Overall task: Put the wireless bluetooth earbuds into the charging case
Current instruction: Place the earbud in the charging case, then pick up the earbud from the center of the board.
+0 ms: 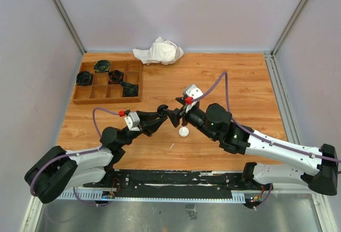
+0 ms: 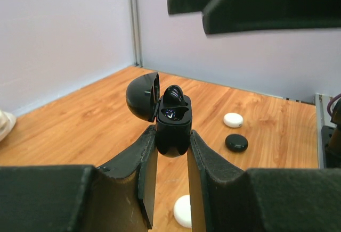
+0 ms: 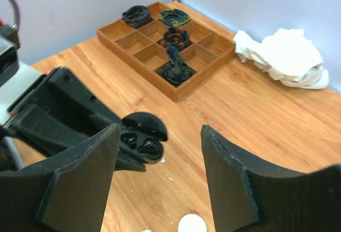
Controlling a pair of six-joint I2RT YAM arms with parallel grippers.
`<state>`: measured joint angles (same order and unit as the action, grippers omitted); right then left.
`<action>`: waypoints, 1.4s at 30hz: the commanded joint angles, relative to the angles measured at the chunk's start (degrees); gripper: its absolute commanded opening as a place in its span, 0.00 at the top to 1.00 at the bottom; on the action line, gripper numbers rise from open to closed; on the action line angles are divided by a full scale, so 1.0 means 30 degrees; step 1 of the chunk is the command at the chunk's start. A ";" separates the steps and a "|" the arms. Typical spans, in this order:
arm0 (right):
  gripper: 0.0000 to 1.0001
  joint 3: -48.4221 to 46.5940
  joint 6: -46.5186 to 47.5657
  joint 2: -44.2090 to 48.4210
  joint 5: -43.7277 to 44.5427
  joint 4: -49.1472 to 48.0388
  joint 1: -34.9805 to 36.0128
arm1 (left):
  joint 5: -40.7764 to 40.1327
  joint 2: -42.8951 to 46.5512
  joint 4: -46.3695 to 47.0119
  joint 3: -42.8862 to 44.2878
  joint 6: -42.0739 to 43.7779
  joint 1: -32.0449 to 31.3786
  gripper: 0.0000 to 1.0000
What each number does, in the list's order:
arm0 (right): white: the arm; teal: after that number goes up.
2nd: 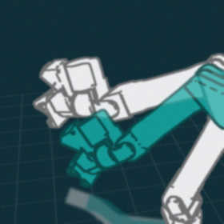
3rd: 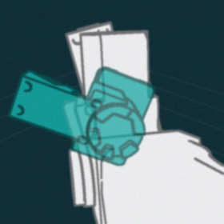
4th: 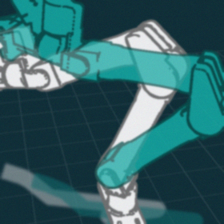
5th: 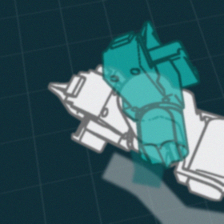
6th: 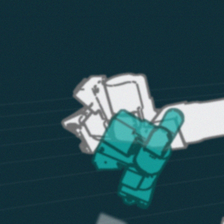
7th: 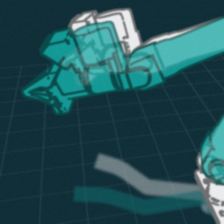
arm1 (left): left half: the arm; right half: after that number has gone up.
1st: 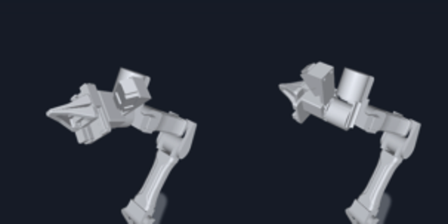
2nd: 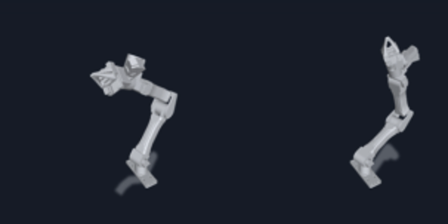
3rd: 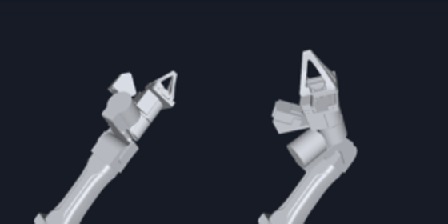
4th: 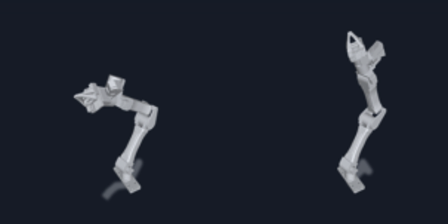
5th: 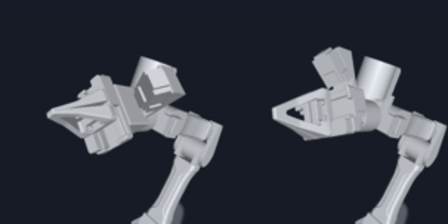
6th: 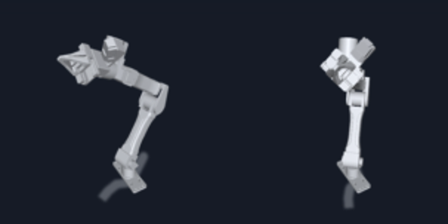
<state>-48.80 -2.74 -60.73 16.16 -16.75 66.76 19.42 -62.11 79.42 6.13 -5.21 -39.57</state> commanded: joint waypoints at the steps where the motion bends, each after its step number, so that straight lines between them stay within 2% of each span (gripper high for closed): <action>1: 0.36 -0.1911 -0.0542 0.0010 0.0317 0.4164 -0.1255 | -0.0550 -0.0336 0.0440 -0.0404 -0.0225 -0.0110 1.00; 11: 0.34 -0.2570 -0.3189 -0.0902 -0.3065 1.0108 -0.7720 | -0.0781 0.0093 -0.1390 -0.0872 -0.0450 -0.0110 1.00; 17: 0.33 -0.1748 -0.4218 -0.2093 -0.4228 1.1509 -1.1013 | -0.0768 0.1333 -0.4096 -0.0499 0.0180 -0.0110 1.00; 24: 0.33 -0.1254 -0.4631 -0.5187 -0.4098 1.2054 -1.4435 | -0.1089 0.3116 -0.7684 -0.0376 0.1092 -0.0110 1.00; 30: 0.35 -0.1853 -0.5200 -0.7940 -0.3693 1.2120 -1.5575 | -0.1414 0.3823 -0.8428 -0.0621 0.1678 -0.0110 1.00; 42: 0.48 -0.3495 -0.6031 -1.1955 -0.4136 1.2446 -1.6529 | -0.1441 0.4406 -0.9316 -0.0462 0.1796 -0.0110 1.00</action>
<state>-57.52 -19.14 -95.24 4.32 19.92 18.61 16.03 -50.09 51.57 4.08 -1.10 -39.57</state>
